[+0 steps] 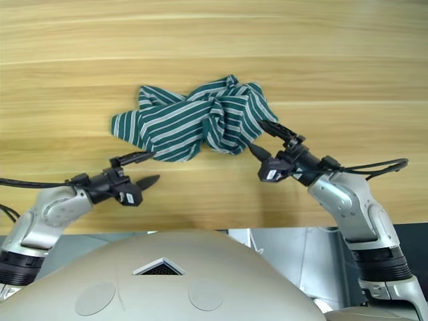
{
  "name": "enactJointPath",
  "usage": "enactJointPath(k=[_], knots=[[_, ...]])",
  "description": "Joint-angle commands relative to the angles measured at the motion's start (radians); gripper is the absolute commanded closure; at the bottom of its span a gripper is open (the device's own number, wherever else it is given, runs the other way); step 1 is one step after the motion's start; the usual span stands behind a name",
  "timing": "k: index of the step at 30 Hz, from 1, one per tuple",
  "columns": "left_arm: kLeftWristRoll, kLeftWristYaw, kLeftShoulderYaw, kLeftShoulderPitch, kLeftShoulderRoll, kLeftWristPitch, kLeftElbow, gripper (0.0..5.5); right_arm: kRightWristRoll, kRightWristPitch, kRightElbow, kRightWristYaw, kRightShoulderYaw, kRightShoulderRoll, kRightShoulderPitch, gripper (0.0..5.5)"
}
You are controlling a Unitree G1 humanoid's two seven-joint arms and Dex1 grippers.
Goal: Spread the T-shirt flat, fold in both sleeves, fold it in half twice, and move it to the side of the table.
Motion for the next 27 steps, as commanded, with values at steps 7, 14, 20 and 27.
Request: enactJointPath(k=[7,14,20,27], knots=[[0.116,0.131,-0.055,-0.031,-0.039,0.053,0.093,1.91,-0.033,0.001,0.01,0.012,-0.043,-0.018,0.062,2.28],[0.154,0.155,-0.041,-0.021,0.007,0.091,0.097,1.91,-0.058,-0.003,0.03,0.015,-0.046,-0.024,0.082,2.28],[0.151,0.187,-0.046,-0.037,-0.006,0.101,0.093,1.91,-0.08,-0.003,0.049,0.012,-0.027,-0.013,0.057,2.28],[0.159,0.21,-0.064,-0.037,-0.011,0.105,0.113,2.89,-0.154,0.001,0.115,-0.005,-0.008,-0.018,0.032,2.32]])
